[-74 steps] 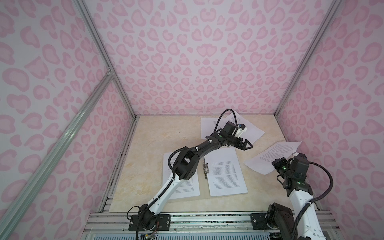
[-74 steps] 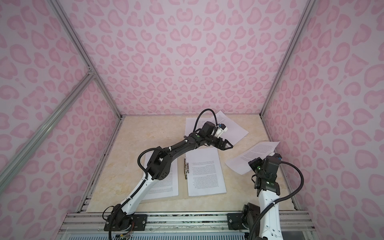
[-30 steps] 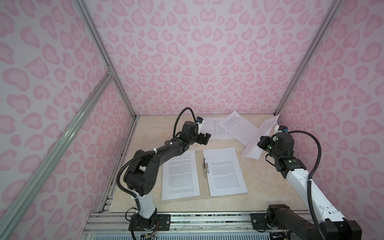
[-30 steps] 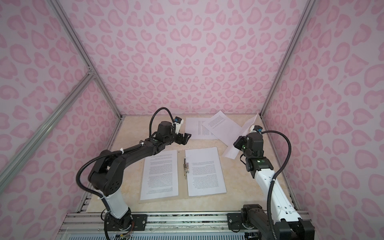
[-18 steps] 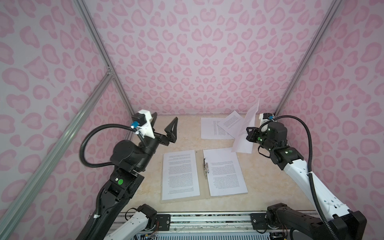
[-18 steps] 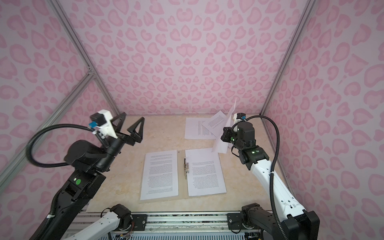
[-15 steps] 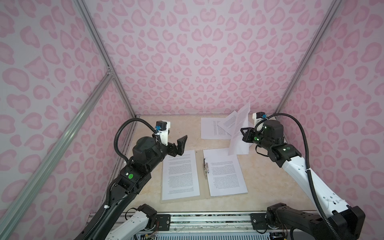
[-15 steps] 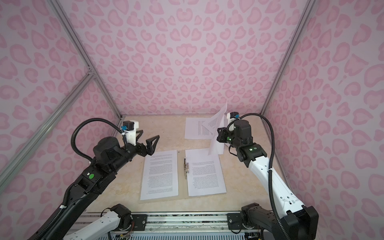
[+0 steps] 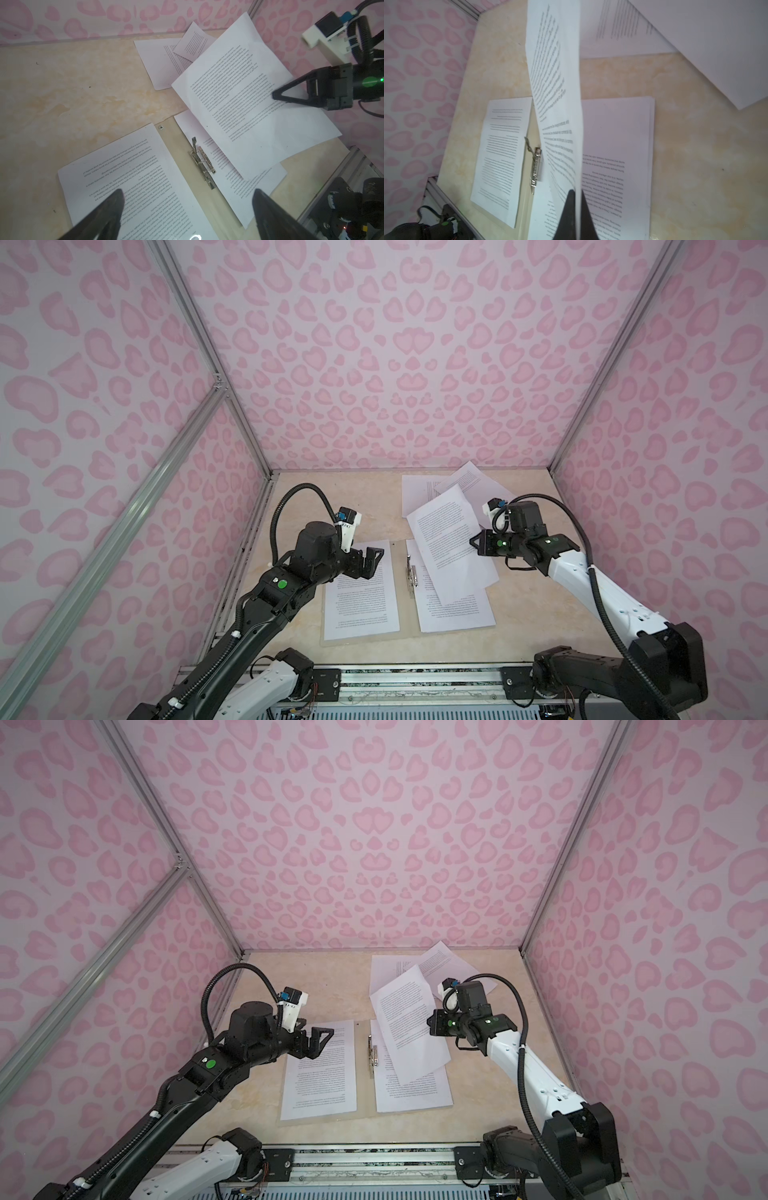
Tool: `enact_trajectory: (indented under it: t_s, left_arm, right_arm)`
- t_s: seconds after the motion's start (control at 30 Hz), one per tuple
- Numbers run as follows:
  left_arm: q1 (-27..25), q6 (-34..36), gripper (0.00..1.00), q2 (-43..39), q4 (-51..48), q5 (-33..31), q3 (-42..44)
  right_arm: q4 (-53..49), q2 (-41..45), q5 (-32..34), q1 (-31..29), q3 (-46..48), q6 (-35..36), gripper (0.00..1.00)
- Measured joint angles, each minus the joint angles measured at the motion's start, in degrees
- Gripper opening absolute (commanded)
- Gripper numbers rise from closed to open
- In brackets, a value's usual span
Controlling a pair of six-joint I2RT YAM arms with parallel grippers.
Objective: Put the files into the folder
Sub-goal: 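Carry the upright text sheet over the folder and lower it with the right gripper, then hold the text sheet flat on the folder with the right gripper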
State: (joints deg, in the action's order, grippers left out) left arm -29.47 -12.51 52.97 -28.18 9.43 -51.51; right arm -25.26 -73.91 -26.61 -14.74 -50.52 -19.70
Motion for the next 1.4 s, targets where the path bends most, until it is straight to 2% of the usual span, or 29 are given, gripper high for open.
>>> enact_trajectory:
  t_s: [0.13, 0.27, 0.43, 0.77, 1.4]
  left_arm:
    - [0.00, -0.11, 0.97, 1.33, -0.55, 2.62, 0.00]
    - [0.00, -0.50, 0.97, 0.79, -0.48, 4.00, 0.61]
    - [0.00, -0.92, 0.97, 0.35, -0.44, 4.79, 1.03]
    - [0.00, -0.92, 0.97, 2.49, -0.48, 6.78, 1.03]
    - [0.00, -1.38, 0.97, 3.37, -0.46, 8.50, 1.03]
  right_arm:
    - [1.64, -4.50, 2.58, 0.87, 5.95, -0.04, 0.00]
    - [4.37, -5.03, 2.67, 0.66, 9.18, -0.68, 0.00]
    - [6.32, -4.15, 2.38, 0.28, 10.95, -1.77, 0.00]
    - [9.53, -5.46, 2.36, -4.26, 12.90, -3.69, 0.00]
    - [16.37, -4.52, 2.38, -4.72, 18.29, -13.25, 0.00]
